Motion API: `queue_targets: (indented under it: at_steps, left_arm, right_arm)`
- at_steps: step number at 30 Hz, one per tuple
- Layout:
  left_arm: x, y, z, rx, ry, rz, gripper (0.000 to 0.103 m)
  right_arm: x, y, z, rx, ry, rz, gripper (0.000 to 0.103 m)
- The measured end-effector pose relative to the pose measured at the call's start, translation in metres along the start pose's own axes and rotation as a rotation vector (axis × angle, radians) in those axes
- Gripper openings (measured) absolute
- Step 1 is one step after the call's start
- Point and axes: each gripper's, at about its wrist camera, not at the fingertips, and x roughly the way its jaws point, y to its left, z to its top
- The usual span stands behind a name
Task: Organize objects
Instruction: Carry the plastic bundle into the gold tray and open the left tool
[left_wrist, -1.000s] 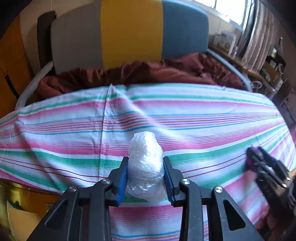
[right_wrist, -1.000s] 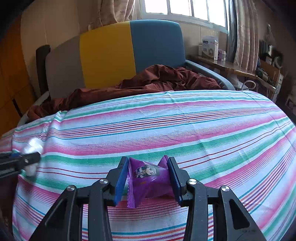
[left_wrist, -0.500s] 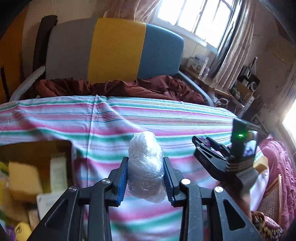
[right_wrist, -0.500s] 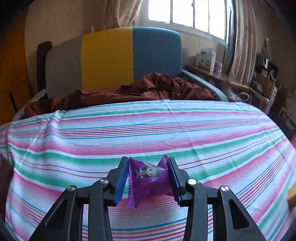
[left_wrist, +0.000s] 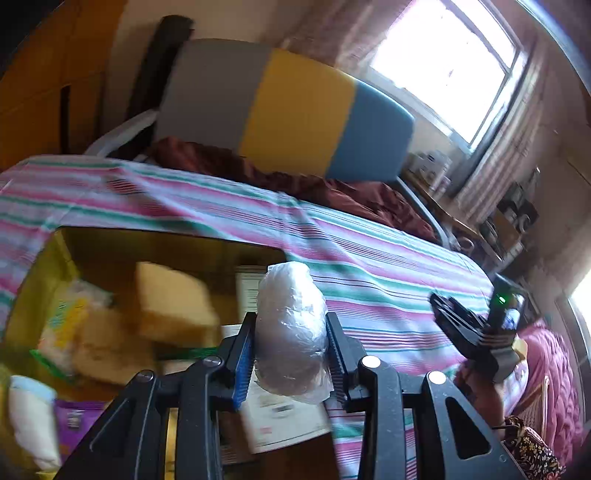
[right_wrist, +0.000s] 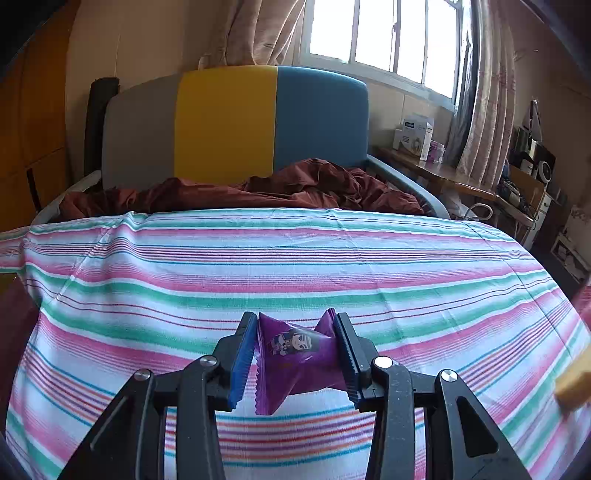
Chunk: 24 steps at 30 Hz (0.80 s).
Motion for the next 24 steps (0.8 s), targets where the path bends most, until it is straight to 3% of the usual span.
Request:
queue_targets:
  at_steps: [13, 24]
  left_arm:
    - [-0.008, 0.102, 0.024, -0.160, 0.006, 0.096, 0.035]
    - [0.024, 0.147, 0.037, -0.228, 0.099, 0.142, 0.035]
  right_arm:
    - [-0.039, 0.003, -0.012, 0.005, -0.027, 0.037, 0.043]
    - [-0.104, 0.038, -0.031, 0.003, -0.057, 0.207, 0.043]
